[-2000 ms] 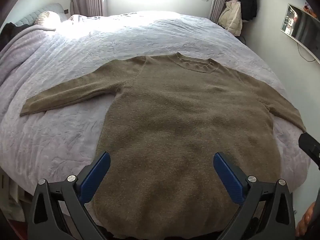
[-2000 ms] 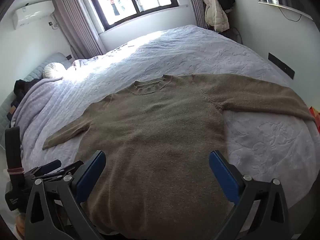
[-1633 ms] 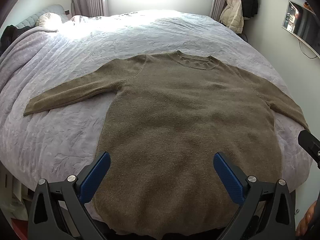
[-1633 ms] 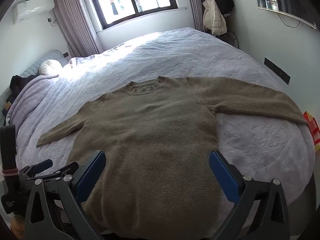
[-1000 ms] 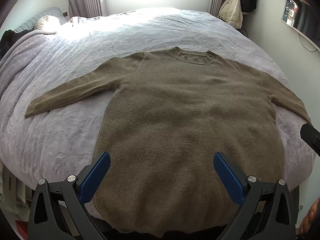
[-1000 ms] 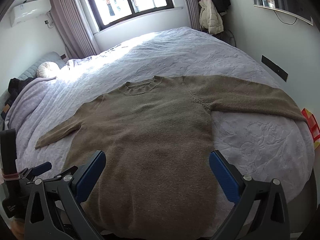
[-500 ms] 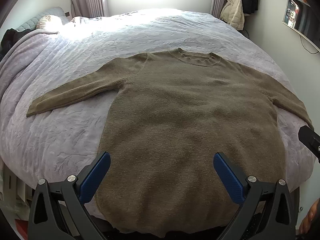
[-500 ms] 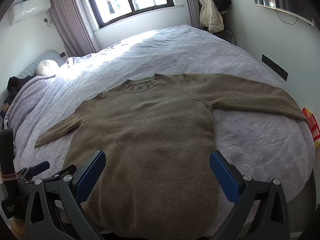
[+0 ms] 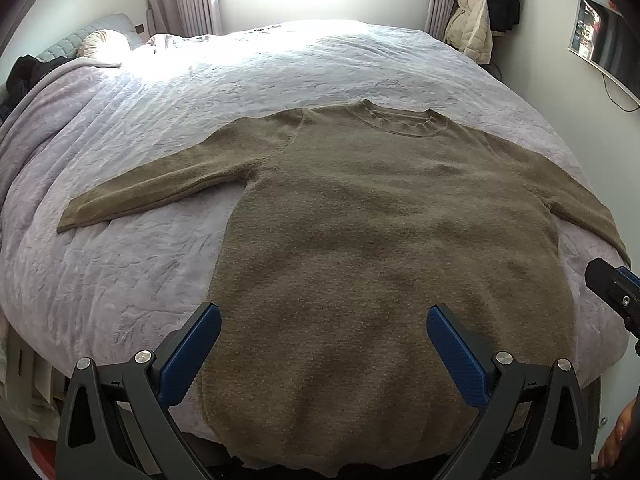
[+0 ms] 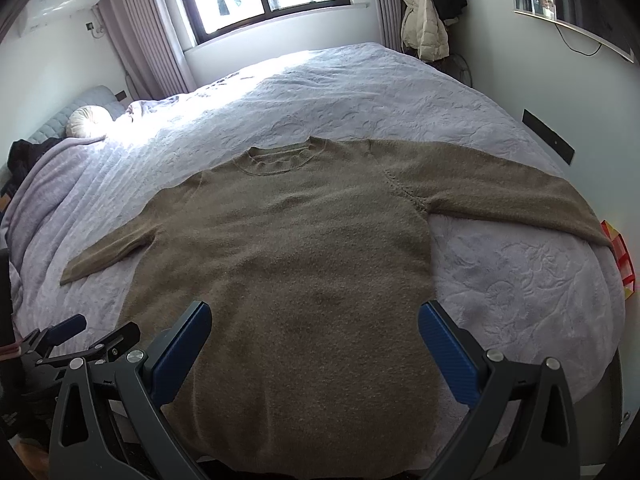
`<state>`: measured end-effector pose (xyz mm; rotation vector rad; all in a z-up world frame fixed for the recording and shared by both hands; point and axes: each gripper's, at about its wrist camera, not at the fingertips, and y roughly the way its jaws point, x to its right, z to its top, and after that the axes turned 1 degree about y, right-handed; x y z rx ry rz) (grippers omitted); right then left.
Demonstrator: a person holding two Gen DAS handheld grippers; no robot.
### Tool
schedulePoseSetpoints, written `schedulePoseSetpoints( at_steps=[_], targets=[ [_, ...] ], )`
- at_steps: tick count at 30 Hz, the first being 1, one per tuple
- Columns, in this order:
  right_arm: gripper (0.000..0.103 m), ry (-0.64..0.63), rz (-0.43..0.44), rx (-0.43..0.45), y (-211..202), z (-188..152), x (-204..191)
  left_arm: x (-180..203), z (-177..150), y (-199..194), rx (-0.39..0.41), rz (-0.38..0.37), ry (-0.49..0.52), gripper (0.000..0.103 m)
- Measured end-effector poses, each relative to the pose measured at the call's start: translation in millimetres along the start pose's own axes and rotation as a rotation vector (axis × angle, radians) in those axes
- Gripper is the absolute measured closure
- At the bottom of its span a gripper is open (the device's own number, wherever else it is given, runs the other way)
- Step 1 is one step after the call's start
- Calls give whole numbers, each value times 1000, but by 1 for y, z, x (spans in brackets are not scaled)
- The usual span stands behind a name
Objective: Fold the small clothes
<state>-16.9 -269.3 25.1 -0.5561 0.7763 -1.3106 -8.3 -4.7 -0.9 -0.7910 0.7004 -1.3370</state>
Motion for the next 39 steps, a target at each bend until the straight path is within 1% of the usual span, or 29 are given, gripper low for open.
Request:
schedulePoseSetpoints(
  at_steps=[23, 39],
  targets=[
    [0, -40, -41, -43, 13, 1, -14, -7, 0, 9, -11, -6, -9, 0],
    [0, -40, -52, -89, 36, 6, -17, -10, 6, 31, -50, -10, -15, 0]
  ],
)
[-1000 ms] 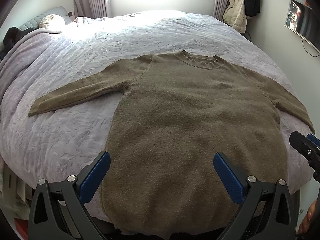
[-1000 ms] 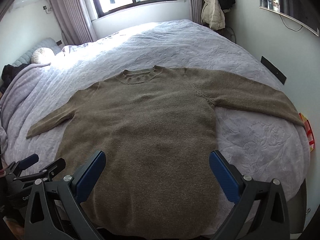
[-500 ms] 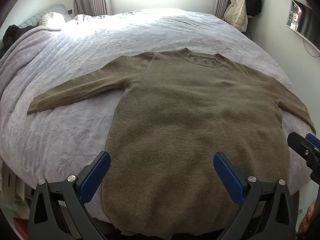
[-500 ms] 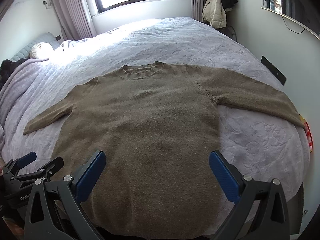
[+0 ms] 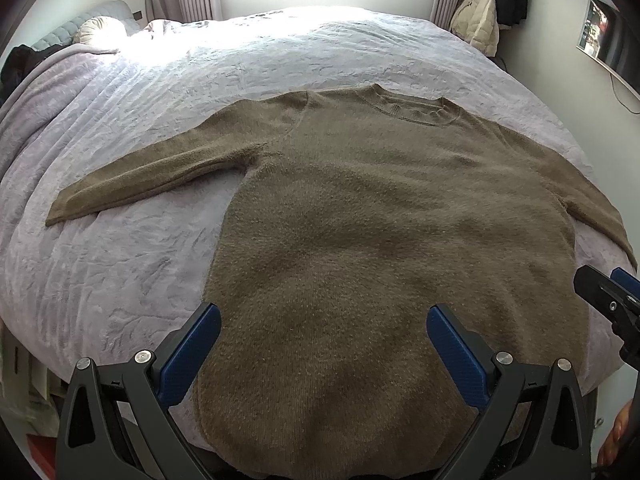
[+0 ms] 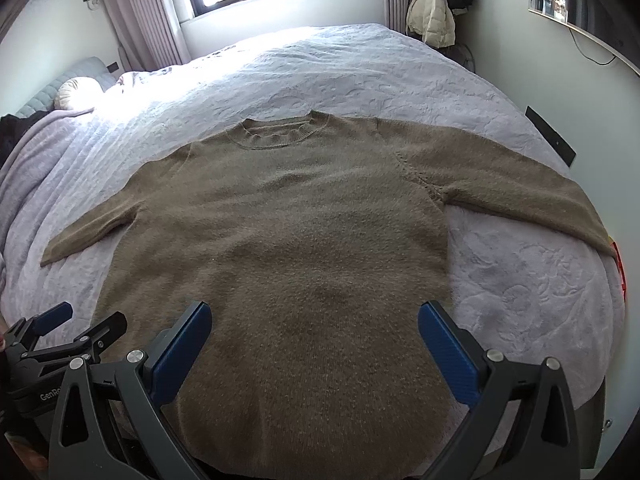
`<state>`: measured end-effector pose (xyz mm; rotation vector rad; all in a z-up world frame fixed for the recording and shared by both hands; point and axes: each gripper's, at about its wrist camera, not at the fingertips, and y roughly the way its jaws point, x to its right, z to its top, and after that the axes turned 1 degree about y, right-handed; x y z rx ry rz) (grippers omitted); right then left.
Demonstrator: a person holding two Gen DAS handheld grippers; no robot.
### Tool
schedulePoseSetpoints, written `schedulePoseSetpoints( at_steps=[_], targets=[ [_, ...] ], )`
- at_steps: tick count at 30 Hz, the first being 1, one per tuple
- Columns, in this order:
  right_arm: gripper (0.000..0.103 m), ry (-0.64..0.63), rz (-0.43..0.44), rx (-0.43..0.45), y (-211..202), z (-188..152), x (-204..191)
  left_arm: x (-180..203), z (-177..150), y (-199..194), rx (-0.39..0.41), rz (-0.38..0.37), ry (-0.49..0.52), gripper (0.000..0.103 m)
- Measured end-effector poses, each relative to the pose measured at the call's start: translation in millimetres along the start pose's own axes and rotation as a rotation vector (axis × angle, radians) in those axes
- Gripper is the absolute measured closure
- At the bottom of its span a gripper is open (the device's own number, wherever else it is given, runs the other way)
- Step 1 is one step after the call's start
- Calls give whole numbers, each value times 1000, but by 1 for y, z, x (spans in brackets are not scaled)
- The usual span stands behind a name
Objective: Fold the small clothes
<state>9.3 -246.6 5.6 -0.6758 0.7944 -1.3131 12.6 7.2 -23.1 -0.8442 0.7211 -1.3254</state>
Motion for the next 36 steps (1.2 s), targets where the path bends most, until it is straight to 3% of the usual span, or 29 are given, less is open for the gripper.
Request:
schedulePoseSetpoints(
  at_steps=[23, 29, 33, 36],
  targets=[
    [0, -8, 0, -54, 51, 23, -5, -8, 21, 47, -60, -12, -22, 0],
    [0, 30, 15, -56, 63, 31, 1, -10, 28, 58, -39, -18, -7, 0],
    [0, 42, 42, -58, 69, 35, 0, -25, 36, 72, -55, -80, -35, 0],
    [0, 29, 98, -48, 71, 39, -7, -59, 48, 83, -56, -162, -131, 0]
  ],
)
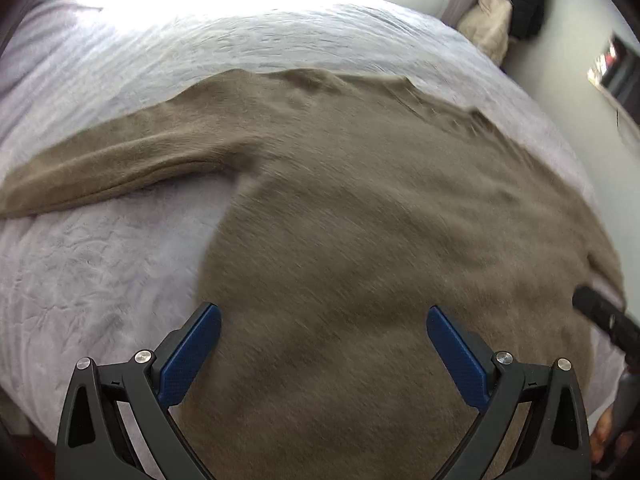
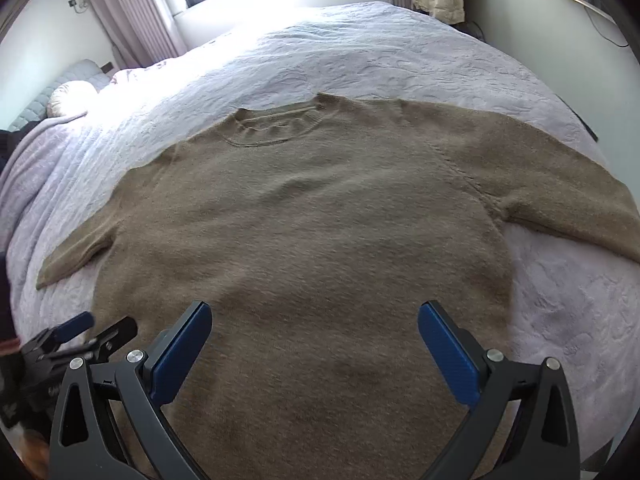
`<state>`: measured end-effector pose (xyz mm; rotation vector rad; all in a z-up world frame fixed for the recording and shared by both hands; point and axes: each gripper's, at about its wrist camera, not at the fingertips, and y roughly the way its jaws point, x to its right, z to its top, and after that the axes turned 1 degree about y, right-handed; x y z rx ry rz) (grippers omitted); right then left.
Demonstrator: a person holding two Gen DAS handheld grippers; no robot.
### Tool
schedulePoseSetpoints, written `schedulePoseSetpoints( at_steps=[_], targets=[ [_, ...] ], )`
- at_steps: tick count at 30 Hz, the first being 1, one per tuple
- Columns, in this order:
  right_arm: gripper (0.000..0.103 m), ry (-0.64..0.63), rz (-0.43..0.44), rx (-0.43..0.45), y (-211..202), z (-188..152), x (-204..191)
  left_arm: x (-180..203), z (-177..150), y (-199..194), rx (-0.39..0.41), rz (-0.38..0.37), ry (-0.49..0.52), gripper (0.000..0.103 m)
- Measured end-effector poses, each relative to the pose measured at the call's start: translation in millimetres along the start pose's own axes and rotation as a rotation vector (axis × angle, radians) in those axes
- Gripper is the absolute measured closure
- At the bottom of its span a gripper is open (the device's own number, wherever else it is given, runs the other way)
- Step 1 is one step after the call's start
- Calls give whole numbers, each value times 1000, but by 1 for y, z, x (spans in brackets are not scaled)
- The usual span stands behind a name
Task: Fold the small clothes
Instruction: 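Grasp the sweater's side edge with the left gripper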
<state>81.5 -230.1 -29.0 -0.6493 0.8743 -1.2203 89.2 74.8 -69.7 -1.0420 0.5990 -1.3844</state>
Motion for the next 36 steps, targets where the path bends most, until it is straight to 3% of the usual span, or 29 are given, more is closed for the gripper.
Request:
schedulePoseSetpoints(
  at_steps=[3, 8, 12, 14, 22, 23, 24, 25, 27, 31, 36],
  targets=[
    [0, -42, 42, 20, 0, 3, -15, -56, 20, -6, 67, -27, -155, 0],
    [0, -94, 106, 11, 10, 8, -40, -165, 33, -16, 183, 22, -415, 0],
    [0, -115, 133, -21, 22, 8, -61, -233, 22, -11, 231, -84, -613, 0],
    [0, -128, 146, -37, 28, 6, -71, -251, 23, -8, 264, -138, -659, 0],
    [0, -186, 172, -75, 41, -1, -99, -261, 40, -1, 320, -145, -667, 1],
    [0, -189, 177, -76, 41, -1, -101, -260, 41, -2, 330, -144, -671, 9],
    [0, -190, 182, -78, 41, -2, -102, -265, 48, -1, 334, -140, -673, 28],
    [0, -190, 187, -80, 42, -2, -103, -266, 49, 1, 322, -129, -669, 38],
    [0, -184, 198, -85, 44, -2, -102, -268, 50, 8, 296, -124, -663, 78],
    [4, -169, 233, -96, 46, -4, -101, -266, 51, 14, 291, -124, -654, 92],
    [4, -170, 239, -89, 42, -6, -95, -234, 63, -17, 396, -62, -529, 92]
  ],
)
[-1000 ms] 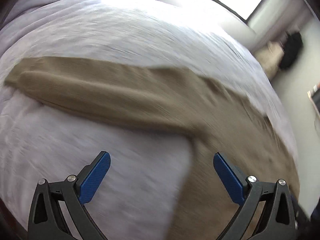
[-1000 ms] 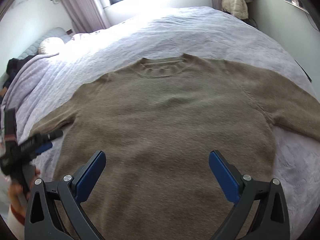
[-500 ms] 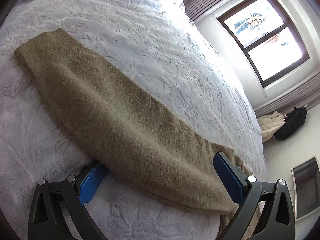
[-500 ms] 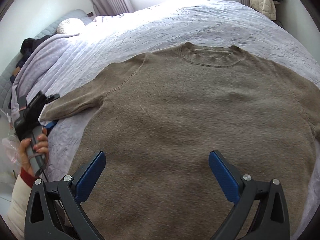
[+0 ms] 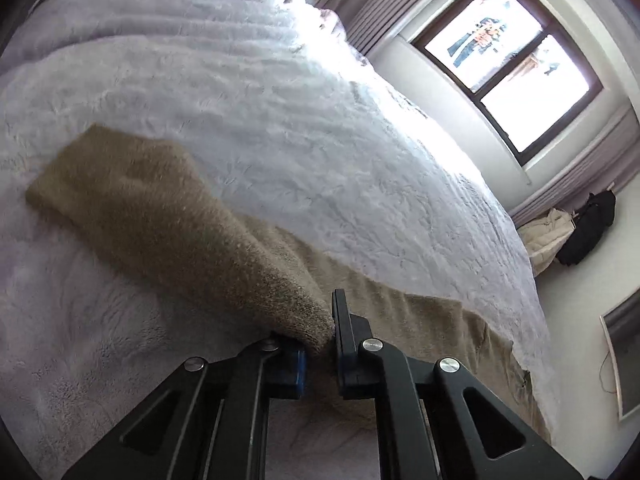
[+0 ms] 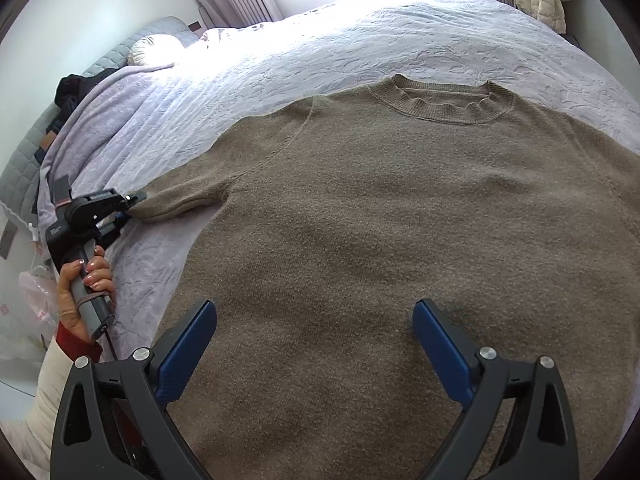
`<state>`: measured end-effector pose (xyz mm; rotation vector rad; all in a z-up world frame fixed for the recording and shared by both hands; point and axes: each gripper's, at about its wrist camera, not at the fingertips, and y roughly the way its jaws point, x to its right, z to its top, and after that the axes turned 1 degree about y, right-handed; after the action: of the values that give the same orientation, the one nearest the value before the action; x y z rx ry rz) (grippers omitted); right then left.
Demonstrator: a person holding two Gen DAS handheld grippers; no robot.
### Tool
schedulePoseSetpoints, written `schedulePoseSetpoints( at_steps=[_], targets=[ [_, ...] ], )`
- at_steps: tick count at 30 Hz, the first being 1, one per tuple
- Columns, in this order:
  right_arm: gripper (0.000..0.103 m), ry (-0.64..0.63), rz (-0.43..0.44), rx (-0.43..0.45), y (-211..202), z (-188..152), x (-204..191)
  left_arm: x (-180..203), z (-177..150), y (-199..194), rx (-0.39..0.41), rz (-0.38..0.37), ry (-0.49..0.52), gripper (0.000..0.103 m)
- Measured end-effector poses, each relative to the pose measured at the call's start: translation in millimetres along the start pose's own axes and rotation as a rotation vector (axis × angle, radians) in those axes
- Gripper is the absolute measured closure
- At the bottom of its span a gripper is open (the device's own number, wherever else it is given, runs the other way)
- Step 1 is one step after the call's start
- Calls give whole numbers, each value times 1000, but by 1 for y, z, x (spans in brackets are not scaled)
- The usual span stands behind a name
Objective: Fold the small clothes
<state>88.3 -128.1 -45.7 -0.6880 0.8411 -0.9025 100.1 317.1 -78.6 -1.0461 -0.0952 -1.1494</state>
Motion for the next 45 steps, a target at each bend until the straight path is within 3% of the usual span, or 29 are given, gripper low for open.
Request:
schedulePoseSetpoints(
  at_steps=[4, 10, 15, 19, 23, 25, 27, 29, 34, 37, 40, 43, 45],
  targets=[
    [4, 26, 8, 17, -8, 0, 10, 56, 1, -19, 64, -28, 152, 92],
    [4, 77, 17, 58, -27, -6, 36, 170, -28, -21, 51, -120, 391, 92],
    [4, 155, -3, 96, -47, -15, 73, 266, -98, 0, -66, -200, 603, 92],
    [4, 223, -24, 120, -64, -27, 105, 313, -163, 39, -180, -158, 731, 92],
    [4, 265, -46, 122, -74, -38, 129, 313, -205, 76, -264, -26, 817, 88],
    [4, 279, -50, 122, -76, -42, 136, 304, -211, 79, -270, -15, 830, 68],
    [4, 285, -55, 122, -77, -43, 141, 304, -209, 70, -262, -39, 828, 26],
    [4, 276, -62, 121, -77, -40, 144, 305, -205, 54, -232, -52, 823, 16],
    [4, 208, -91, 134, -78, -21, 135, 285, -176, 14, -186, -67, 796, 16],
    [4, 122, -112, 138, -76, -3, 118, 253, -148, -1, -133, -23, 710, 16],
    [4, -6, -123, 139, -67, 22, 87, 218, -125, -2, -103, 69, 625, 16],
    [4, -170, -139, 128, -45, 49, 45, 183, -116, 18, -174, 188, 546, 16],
    [4, -315, -165, 118, -25, 64, 9, 159, -117, 29, -233, 193, 468, 16]
  ],
)
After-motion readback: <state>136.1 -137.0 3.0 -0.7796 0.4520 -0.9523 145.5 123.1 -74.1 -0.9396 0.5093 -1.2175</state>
